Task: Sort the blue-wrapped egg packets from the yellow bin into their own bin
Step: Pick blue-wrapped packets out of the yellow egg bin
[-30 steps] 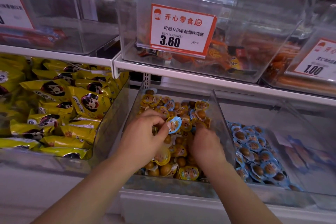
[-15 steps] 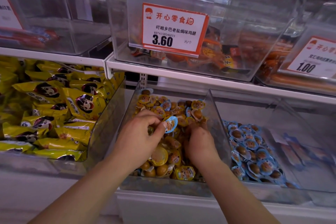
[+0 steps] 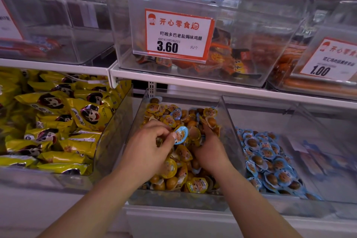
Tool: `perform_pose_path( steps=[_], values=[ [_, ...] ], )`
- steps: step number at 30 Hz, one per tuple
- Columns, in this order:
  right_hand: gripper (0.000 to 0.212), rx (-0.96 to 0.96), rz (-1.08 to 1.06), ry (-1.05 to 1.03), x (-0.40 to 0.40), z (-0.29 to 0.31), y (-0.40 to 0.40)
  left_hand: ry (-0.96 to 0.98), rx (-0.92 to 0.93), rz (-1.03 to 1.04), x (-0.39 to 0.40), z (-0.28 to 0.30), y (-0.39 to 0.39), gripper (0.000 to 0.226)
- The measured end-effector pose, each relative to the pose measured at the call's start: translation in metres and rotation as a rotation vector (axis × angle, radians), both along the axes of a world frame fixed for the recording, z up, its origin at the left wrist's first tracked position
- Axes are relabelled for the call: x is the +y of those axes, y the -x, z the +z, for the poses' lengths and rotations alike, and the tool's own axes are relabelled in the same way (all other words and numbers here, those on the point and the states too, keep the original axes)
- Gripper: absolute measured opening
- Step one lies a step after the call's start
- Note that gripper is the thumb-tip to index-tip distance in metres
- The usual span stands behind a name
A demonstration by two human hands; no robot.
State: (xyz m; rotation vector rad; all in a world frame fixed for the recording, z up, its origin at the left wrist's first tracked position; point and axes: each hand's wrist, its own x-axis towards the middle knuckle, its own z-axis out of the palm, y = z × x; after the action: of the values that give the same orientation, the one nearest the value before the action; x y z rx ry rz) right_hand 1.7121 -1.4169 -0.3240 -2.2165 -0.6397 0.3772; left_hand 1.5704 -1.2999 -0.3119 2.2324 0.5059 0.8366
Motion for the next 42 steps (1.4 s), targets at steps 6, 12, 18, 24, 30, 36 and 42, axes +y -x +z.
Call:
perform_pose_path(
  steps=[6, 12, 18, 24, 30, 36, 42],
  values=[
    [0.033, 0.080, -0.023, -0.118, 0.005, -0.003, 0.001, -0.001, -0.008, 0.013, 0.000, -0.001, -0.001, 0.022],
    [0.036, 0.036, -0.057, -0.204, -0.003, 0.000, 0.003, 0.017, -0.014, 0.008, 0.000, 0.001, -0.001, 0.021],
    [0.037, 0.041, -0.059, -0.448, -0.024, 0.026, 0.010, 0.095, -0.082, 0.036, -0.003, 0.005, -0.006, 0.021],
    [0.021, 0.540, -0.233, -0.704, -0.021, 0.036, 0.023, 0.150, -0.197, 0.082, -0.023, 0.014, -0.008, 0.020],
    [0.044, 1.257, -0.221, -1.036, -0.021, 0.058, 0.047, -0.075, -0.166, 0.045, -0.063, 0.019, -0.015, 0.024],
    [0.009, 0.740, -0.265, -0.978, -0.038, 0.063, 0.043, -0.156, -0.176, -0.185, -0.080, 0.029, -0.022, 0.028],
    [0.008, 0.479, -0.322, -0.855, -0.099, 0.070, -0.018, -0.045, -0.156, -0.219, -0.071, 0.020, -0.022, 0.027]
  ],
)
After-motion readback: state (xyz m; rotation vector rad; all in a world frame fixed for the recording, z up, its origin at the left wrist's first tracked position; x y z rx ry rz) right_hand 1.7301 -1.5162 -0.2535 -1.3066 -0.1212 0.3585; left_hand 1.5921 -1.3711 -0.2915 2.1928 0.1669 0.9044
